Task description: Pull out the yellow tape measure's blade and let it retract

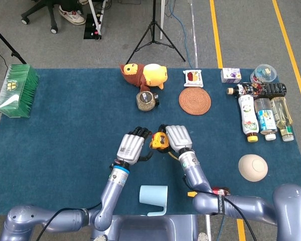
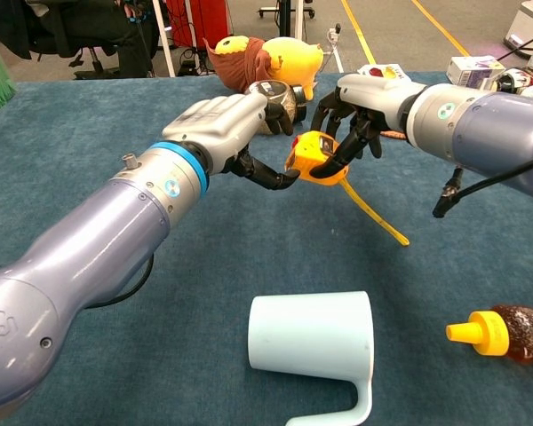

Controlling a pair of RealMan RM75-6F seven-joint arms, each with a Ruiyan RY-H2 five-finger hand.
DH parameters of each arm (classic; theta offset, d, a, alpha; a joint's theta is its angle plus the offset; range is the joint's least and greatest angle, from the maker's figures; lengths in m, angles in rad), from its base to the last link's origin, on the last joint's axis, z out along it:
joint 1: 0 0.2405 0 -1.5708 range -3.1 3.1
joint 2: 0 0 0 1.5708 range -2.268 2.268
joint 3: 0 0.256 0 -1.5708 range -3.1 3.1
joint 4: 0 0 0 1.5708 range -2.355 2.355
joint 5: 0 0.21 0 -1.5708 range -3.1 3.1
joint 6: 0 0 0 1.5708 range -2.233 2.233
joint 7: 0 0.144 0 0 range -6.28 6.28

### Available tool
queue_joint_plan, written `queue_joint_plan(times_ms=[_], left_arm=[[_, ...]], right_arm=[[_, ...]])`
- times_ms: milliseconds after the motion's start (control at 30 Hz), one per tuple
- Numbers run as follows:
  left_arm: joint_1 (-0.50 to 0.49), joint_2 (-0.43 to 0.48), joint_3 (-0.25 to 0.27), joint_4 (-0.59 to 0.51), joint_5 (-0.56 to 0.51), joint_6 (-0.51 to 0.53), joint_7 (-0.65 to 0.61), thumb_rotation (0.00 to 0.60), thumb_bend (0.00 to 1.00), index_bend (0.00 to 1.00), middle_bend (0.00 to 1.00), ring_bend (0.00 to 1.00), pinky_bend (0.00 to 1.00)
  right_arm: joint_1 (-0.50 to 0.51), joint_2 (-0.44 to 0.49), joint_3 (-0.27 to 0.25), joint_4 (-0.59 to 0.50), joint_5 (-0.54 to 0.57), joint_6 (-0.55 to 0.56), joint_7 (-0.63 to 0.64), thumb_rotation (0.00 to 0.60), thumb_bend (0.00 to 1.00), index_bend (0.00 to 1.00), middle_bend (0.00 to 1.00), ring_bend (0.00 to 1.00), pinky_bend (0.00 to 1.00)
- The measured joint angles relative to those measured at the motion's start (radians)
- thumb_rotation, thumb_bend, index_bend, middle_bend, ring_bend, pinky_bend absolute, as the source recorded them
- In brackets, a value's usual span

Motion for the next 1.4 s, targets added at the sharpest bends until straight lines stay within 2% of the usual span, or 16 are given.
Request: queue_joint_plan(times_ms=[967,1400], left_arm=[[-0.013,-0.037,-0.021,0.032,0.003,0.021,0.004,0.471,0.33,0.23,0.23,0.16,0.4],[-0.007,-0.031,-0.022,0.03,-0.001,0.02,0.005,0.468,0.4,0.33,0.23,0.16,0.4]], right_arm=[[-0.007,0.025,-0.008,-0.033,-0.007,-0.004,0.016,0.516,0.26,0.59,0.55,0.61,0.64],[-0.011,0.039,-0.005,-0.034,-0.005,-0.005,0.027,0.517,0.26,0.59,0.55,0.62,0.64]])
